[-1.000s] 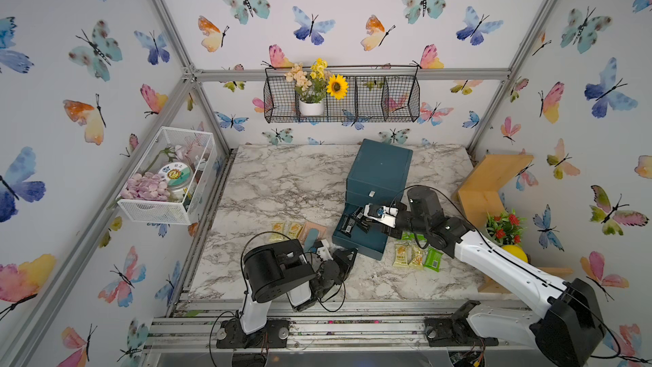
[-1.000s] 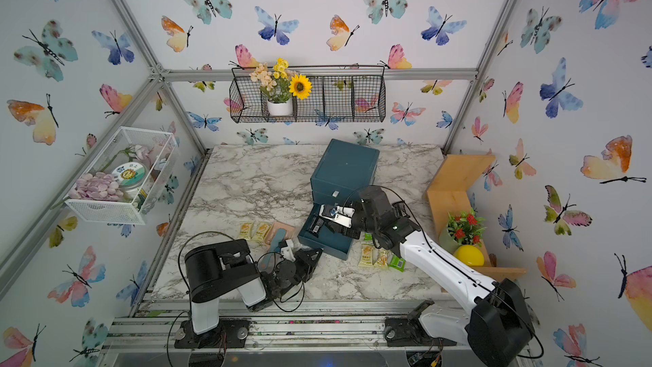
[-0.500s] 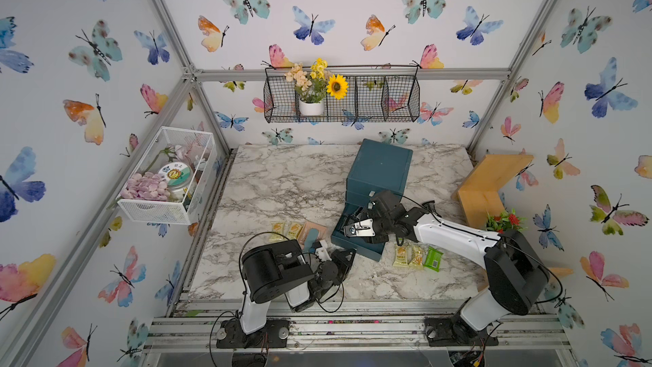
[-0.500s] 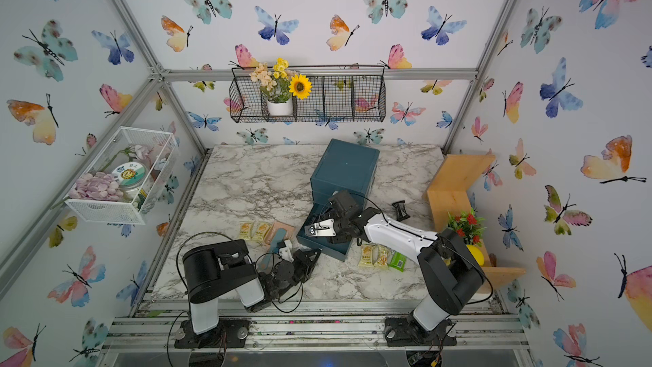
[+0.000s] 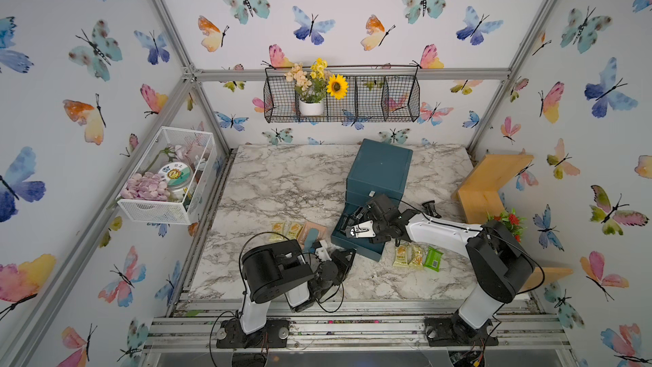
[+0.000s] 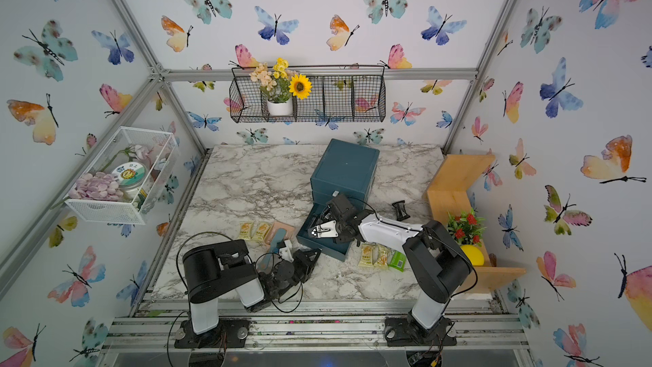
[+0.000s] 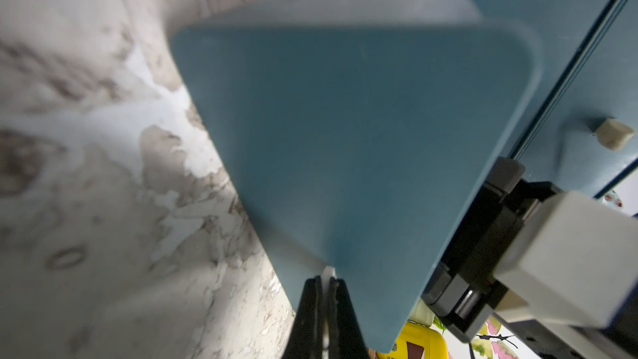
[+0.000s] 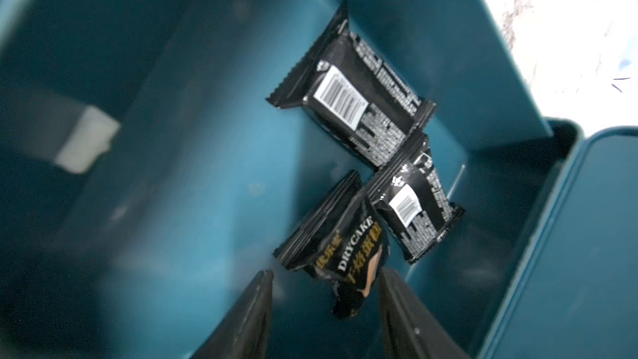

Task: Take the cookies out of the drawer
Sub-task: Pick up the cookie from the drawer.

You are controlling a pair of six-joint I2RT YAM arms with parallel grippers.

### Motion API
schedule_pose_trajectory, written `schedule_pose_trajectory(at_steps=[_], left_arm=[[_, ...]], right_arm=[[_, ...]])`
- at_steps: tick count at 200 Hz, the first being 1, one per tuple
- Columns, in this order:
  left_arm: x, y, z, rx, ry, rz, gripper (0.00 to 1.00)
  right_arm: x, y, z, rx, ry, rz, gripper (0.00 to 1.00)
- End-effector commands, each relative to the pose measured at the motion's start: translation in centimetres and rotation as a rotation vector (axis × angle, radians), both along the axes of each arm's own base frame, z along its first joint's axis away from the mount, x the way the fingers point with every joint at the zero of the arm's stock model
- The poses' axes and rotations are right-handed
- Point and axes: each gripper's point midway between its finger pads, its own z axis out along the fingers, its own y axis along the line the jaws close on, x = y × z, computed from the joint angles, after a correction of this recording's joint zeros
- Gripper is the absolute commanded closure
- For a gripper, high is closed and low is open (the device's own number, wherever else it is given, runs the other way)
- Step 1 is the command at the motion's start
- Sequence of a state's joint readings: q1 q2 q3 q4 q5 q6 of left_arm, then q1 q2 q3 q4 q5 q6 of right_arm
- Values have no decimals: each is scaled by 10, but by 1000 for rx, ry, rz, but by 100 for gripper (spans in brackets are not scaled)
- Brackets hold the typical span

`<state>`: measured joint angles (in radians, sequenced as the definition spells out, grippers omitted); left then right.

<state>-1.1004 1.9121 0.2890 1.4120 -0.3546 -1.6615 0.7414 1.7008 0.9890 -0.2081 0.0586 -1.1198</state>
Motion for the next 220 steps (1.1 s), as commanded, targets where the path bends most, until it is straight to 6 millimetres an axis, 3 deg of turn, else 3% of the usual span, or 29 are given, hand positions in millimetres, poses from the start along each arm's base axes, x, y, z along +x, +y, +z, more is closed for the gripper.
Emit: schedule_pose_trajectory(at_steps=[1, 111, 159, 220], left_arm=[[3, 9, -8, 41, 5, 31, 100], [2, 7, -10, 38, 12, 24, 100], [2, 7, -10, 39, 12, 26, 100], [2, 7, -10, 38, 12, 24, 100]], right_arm=[[2, -2, -12, -21, -15, -7, 47], [-3, 6, -24, 51, -11, -3, 53], [-2, 6, -23, 59, -16, -9, 72], [-8, 12, 1, 139, -18, -9, 89]])
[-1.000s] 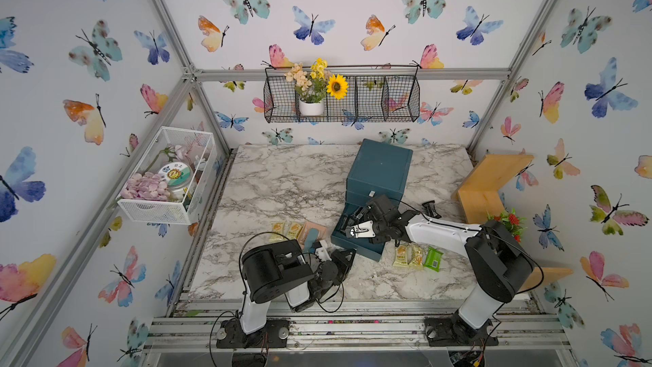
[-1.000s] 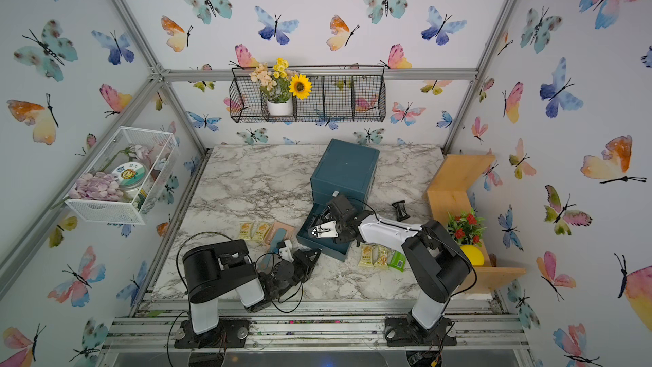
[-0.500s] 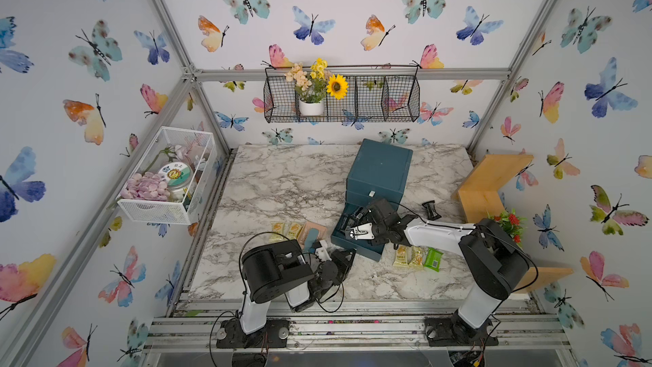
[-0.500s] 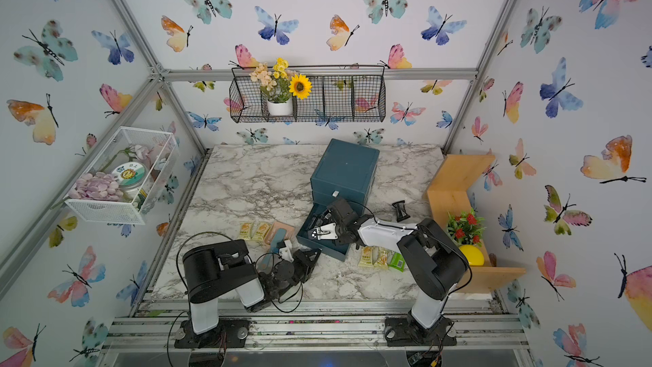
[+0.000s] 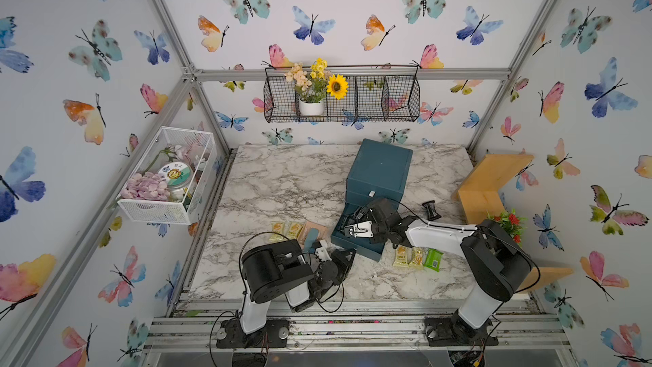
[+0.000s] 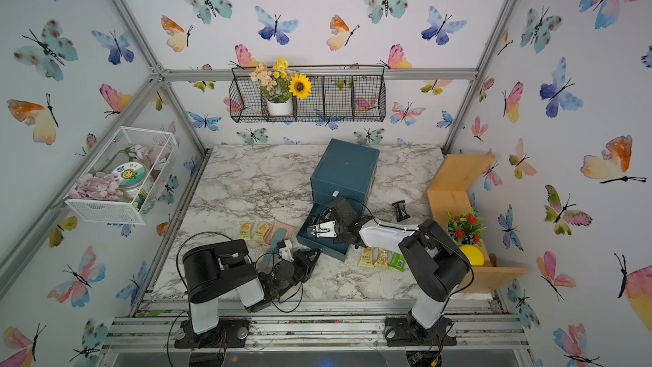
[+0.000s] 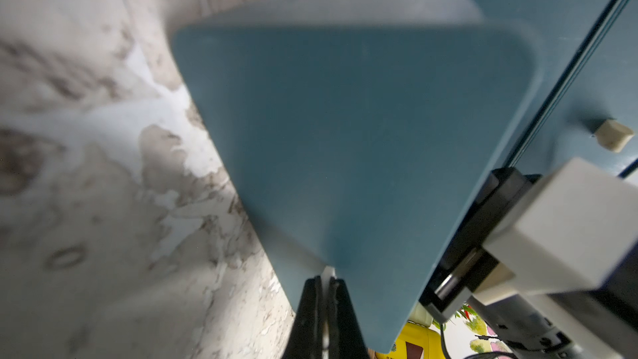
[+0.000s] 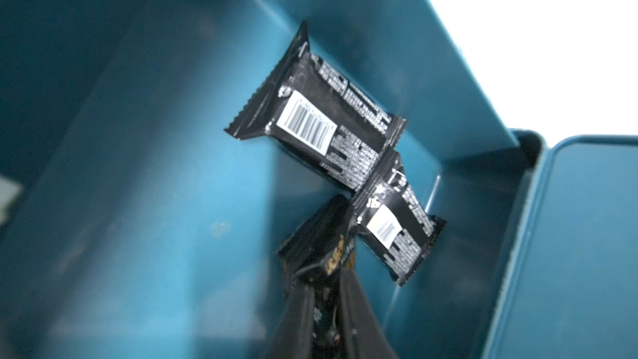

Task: Take the cookies out of the drawer
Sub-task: Pick up the cookie from the drawer, then place the cookie at the center of the board.

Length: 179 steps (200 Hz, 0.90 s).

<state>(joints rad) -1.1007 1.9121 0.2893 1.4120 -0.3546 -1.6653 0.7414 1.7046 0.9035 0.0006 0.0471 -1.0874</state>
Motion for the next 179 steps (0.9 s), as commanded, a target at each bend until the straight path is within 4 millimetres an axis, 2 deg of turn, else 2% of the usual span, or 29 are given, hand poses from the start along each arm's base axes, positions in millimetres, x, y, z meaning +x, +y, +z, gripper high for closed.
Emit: schedule_pose_trajectory(at_steps=[1, 33, 100, 136, 179], left_arm=[[2, 7, -10, 42, 10, 24, 100], [3, 6, -9, 39, 7, 25, 100], [4, 7, -9, 39, 6, 29, 100], [4, 7, -10, 43, 9, 29, 100], [4, 8, -9, 40, 10, 32, 100]], right_arm=[[-17, 1, 4, 39, 51, 15, 89], [-23, 4, 28, 112, 59, 3, 98], [-47, 1, 86, 322, 125, -85, 98], [-63, -11, 109, 443, 253, -254, 98], [-59, -32, 122, 534, 333, -556, 98]])
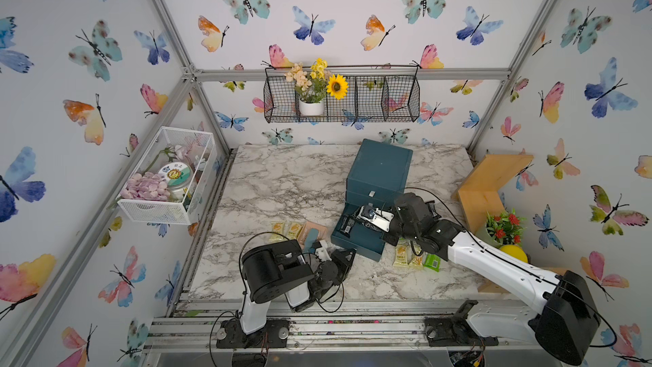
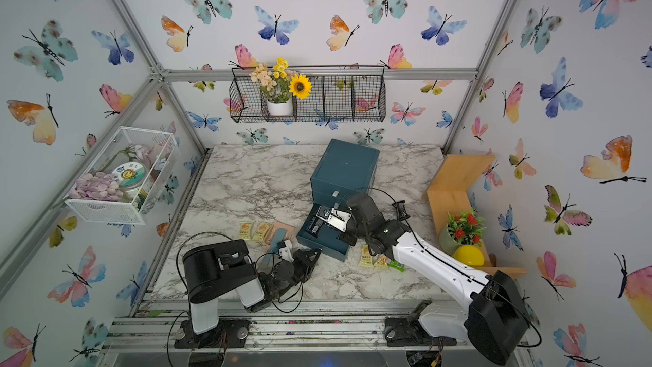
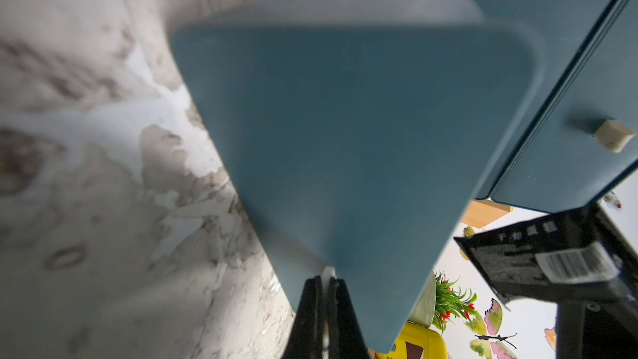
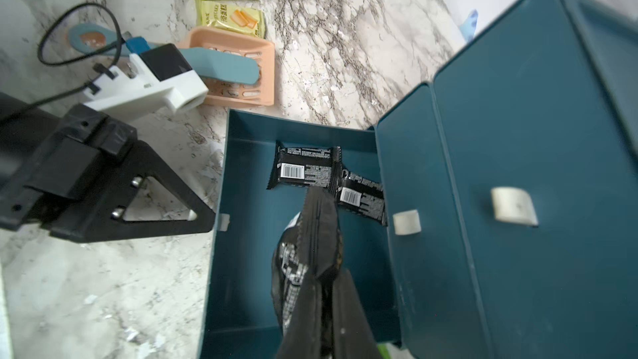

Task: Take the cookies out of the drawer
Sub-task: Place the cookie at the center of the board.

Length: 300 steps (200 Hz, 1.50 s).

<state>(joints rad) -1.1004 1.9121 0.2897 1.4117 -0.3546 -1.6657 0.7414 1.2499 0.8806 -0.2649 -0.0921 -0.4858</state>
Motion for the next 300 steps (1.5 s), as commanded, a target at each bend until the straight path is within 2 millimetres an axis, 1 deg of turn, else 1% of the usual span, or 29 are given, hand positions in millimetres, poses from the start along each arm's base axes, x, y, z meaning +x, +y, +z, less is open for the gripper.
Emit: schedule_pose_trajectory(at_steps=[1, 11, 37, 53, 66, 88, 115, 133, 146, 153, 177, 186, 197, 211, 232, 269, 300], left_arm=[[4, 8, -9, 40, 10, 32, 100], [4, 8, -9, 40, 8, 32, 100], [3, 8, -9, 45, 9, 32, 100], [4, 8, -8, 43, 8, 32, 100], [4, 7, -8, 43, 8, 31, 100], [4, 6, -7, 38, 6, 28, 100], [5, 5, -6, 36, 4, 29, 100], [5, 4, -6, 35, 3, 26, 100], [5, 4, -6, 35, 2, 26, 100], [5, 4, -6, 36, 3, 27, 100], [5, 6, -7, 38, 4, 31, 100], [5, 6, -6, 37, 4, 33, 100], [5, 6, -6, 36, 2, 34, 100], [5, 5, -6, 38, 2, 32, 100], [5, 4, -6, 34, 1, 28, 100], [5, 5, -4, 34, -4, 33, 100], [6, 6, -4, 35, -4, 35, 100]], right_arm=[[-3, -15, 2, 53, 134, -202, 98], [4, -22, 4, 68, 139, -292, 98], [24, -50, 8, 67, 141, -551, 98], [30, -66, 3, 49, 190, -659, 98], [35, -79, 0, 43, 195, -732, 98], [45, -101, 5, 96, 192, -840, 98], [58, -138, 9, 153, 170, -997, 98], [66, -168, 4, 160, 167, -1116, 98], [71, -184, -4, 154, 187, -1175, 98], [73, -187, -6, 156, 198, -1185, 98], [80, -171, -6, 220, 219, -1112, 98], [81, -170, -7, 231, 218, -1110, 98], [83, -175, -10, 210, 204, -1135, 98], [86, -185, -17, 168, 195, -1184, 98], [96, -198, -30, 165, 216, -1231, 98], [115, -205, -57, 160, 255, -1249, 98], [132, -215, -69, 166, 258, -1260, 98]])
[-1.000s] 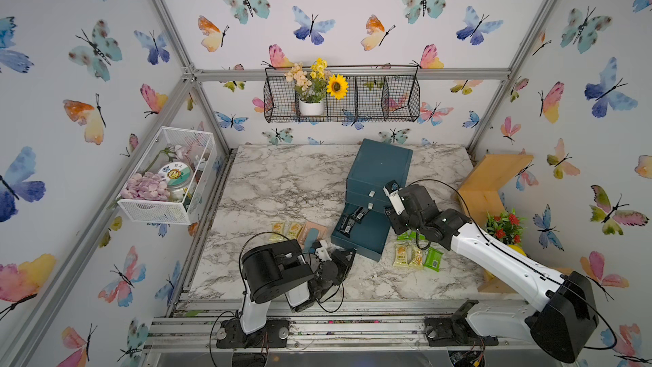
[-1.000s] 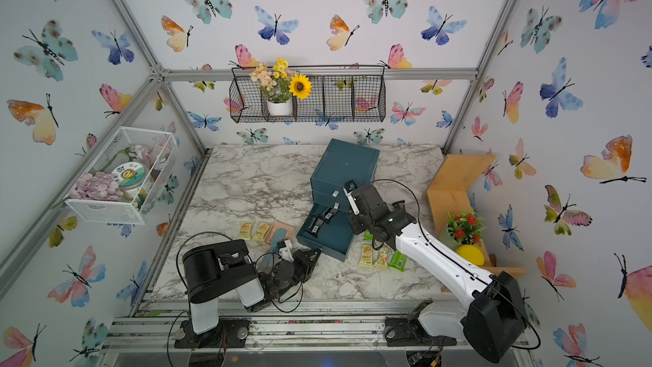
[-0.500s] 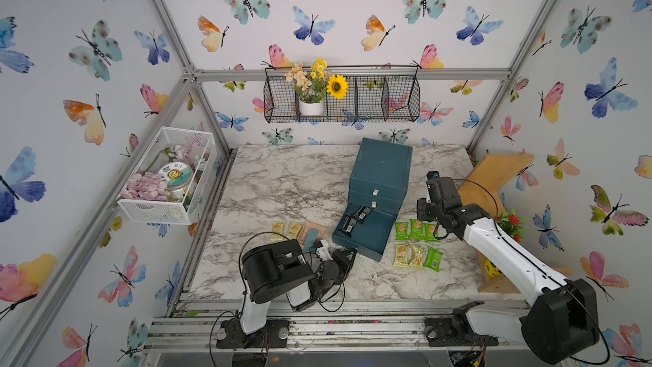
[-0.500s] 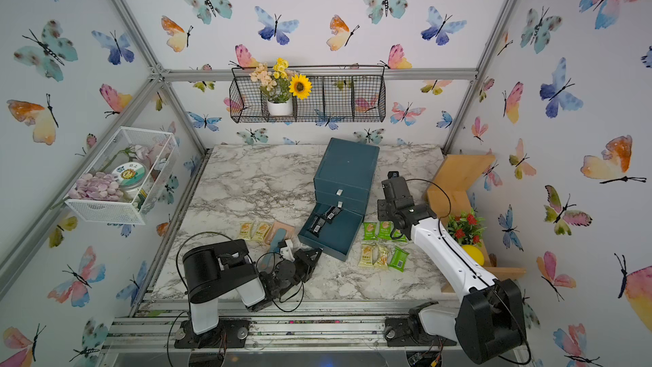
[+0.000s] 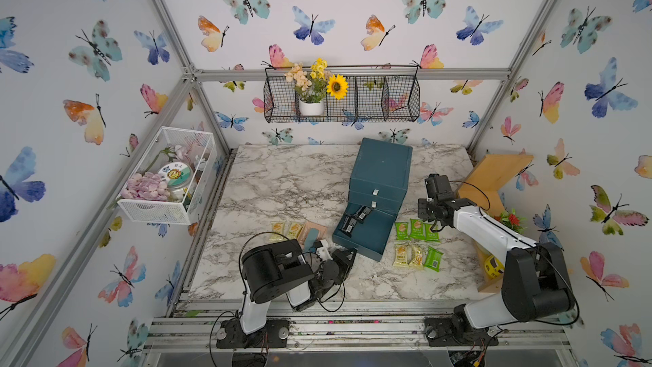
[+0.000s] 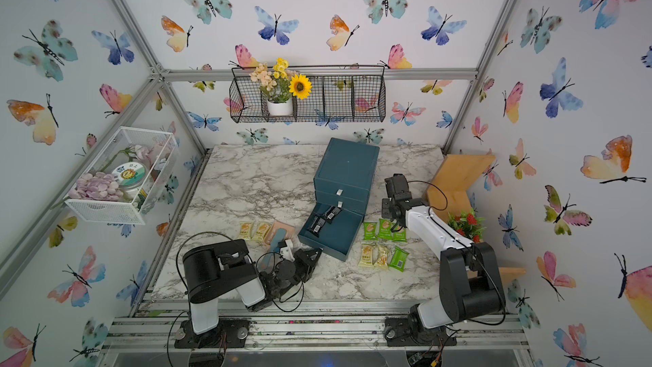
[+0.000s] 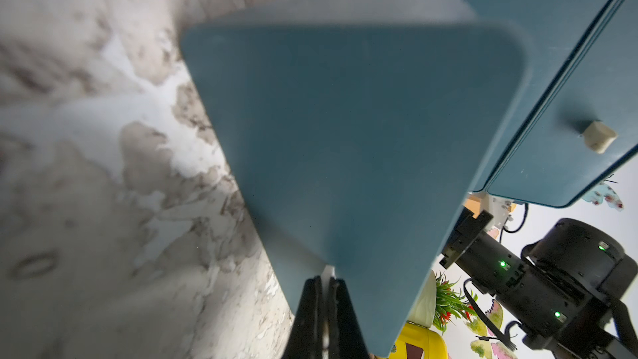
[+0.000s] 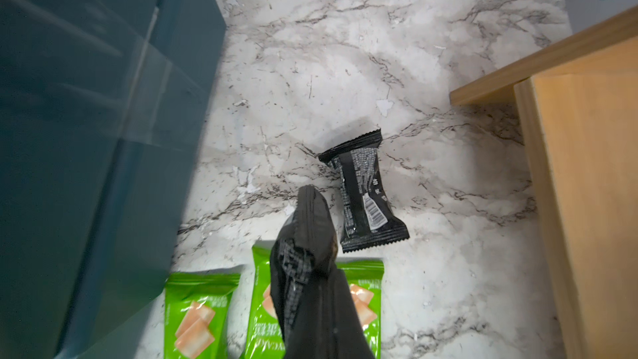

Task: Take the cookies out of the drawer
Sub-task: Place the cookie at the center of the board.

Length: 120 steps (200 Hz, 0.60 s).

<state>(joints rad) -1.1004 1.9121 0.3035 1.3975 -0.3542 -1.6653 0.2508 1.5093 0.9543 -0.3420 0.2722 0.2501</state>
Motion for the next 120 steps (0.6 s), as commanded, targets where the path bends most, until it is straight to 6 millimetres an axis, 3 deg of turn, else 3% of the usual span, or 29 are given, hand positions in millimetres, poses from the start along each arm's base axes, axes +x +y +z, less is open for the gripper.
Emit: schedule_pose_trajectory(at_steps=[1, 77, 120], left_arm=[[4, 9, -5, 34, -4, 35, 100], [4, 8, -5, 37, -2, 33, 100], [4, 8, -6, 39, -1, 30, 100]], right_arm=[[19, -1, 1, 25, -43, 3, 98], [41, -10, -22, -16, -17, -15, 98], [48, -3, -35, 5, 11, 5, 94]])
